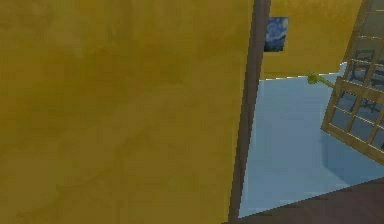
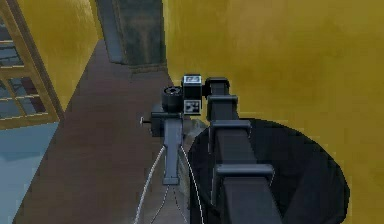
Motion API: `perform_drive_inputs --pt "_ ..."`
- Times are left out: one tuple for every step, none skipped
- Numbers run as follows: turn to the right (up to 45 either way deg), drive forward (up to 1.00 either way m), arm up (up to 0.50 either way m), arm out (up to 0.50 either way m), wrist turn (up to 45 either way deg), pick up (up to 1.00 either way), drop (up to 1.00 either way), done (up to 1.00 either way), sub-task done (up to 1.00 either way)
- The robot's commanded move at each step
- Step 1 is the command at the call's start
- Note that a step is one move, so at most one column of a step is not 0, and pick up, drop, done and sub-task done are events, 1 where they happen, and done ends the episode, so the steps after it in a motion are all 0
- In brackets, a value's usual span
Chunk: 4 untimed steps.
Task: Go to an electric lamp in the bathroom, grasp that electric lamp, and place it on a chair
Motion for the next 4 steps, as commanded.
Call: perform_drive_inputs --pt "0.0 0.00 0.00 0.00 45.0 0.00 0.00 0.00 0.00" --pt "0.0 0.00 0.00 0.00 45.0 0.00 0.00 0.00 0.00" --pt "0.0 0.00 0.00 0.00 45.0 0.00 0.00 0.00 0.00" --pt "0.0 0.00 0.00 0.00 45.0 0.00 0.00 0.00 0.00"
